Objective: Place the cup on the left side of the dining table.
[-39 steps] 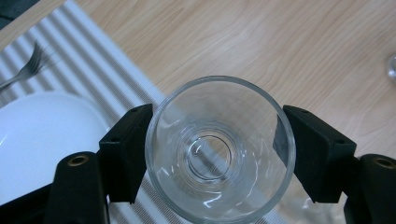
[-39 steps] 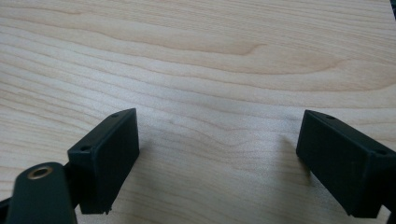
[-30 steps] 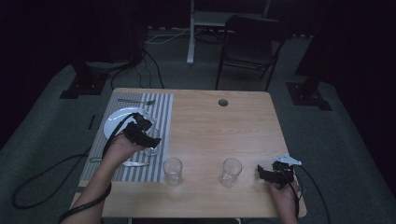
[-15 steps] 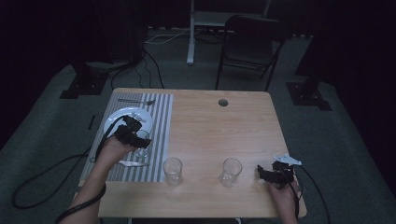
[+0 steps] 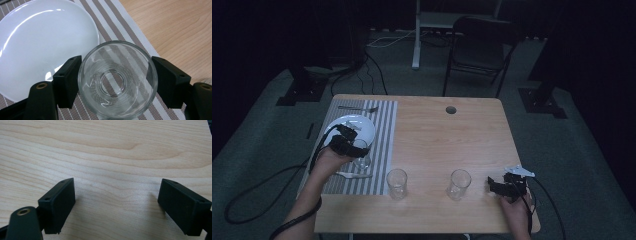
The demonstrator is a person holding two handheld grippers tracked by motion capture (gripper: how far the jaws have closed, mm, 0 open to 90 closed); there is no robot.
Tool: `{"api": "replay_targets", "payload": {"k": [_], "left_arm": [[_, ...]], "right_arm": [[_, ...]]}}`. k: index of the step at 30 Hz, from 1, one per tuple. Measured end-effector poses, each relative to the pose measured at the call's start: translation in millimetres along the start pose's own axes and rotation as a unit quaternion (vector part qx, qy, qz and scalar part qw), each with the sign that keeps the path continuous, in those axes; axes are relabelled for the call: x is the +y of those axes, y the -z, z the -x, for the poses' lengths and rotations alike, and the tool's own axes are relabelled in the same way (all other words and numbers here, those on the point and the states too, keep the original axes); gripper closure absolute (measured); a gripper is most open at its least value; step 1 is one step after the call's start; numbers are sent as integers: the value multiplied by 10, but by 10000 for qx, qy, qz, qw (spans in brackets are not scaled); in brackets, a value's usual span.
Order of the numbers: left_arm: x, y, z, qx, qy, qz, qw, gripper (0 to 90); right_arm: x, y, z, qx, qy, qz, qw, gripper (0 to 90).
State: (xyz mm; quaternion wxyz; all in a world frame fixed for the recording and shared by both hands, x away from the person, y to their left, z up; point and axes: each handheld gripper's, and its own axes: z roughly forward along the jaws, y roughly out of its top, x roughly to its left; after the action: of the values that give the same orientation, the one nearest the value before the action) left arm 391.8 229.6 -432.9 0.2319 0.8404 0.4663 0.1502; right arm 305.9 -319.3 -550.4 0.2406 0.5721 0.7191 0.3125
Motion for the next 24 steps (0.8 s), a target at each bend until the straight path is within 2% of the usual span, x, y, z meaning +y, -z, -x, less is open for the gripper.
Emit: {"api": "replay_targets", "payload": {"k": [6, 7, 12, 13, 14, 15, 17, 18, 20, 24], "left_arm": [[-6, -10, 20, 76, 74, 33, 9999, 267], [-16, -22, 24, 13, 109, 8, 9999, 190], [-61, -21, 31, -81, 286, 181, 9994, 183], [-86, -22, 31, -123, 334, 214, 9991, 169], [-86, -22, 31, -123, 334, 214, 9991, 110], [-103, -25, 30, -208, 357, 219, 9989, 101], [-163, -30, 36, -249, 409, 272, 9985, 92], [-185, -35, 31, -349, 446, 271, 9980, 12], [-212, -32, 32, -380, 478, 328, 9976, 3], [-328, -31, 35, -308, 554, 496, 9968, 3]], "right_arm": [[0, 0, 0, 1, 2, 0, 10000, 140], [0, 0, 0, 0, 1, 1, 10000, 140], [0, 0, 0, 0, 0, 0, 10000, 140], [0, 0, 0, 0, 0, 0, 10000, 140], [0, 0, 0, 0, 0, 0, 10000, 140], [0, 0, 0, 0, 0, 0, 10000, 140], [0, 0, 0, 0, 0, 0, 10000, 140], [0, 0, 0, 0, 0, 0, 10000, 140], [0, 0, 0, 0, 0, 0, 10000, 140], [0, 0, 0, 0, 0, 0, 10000, 140]]}}
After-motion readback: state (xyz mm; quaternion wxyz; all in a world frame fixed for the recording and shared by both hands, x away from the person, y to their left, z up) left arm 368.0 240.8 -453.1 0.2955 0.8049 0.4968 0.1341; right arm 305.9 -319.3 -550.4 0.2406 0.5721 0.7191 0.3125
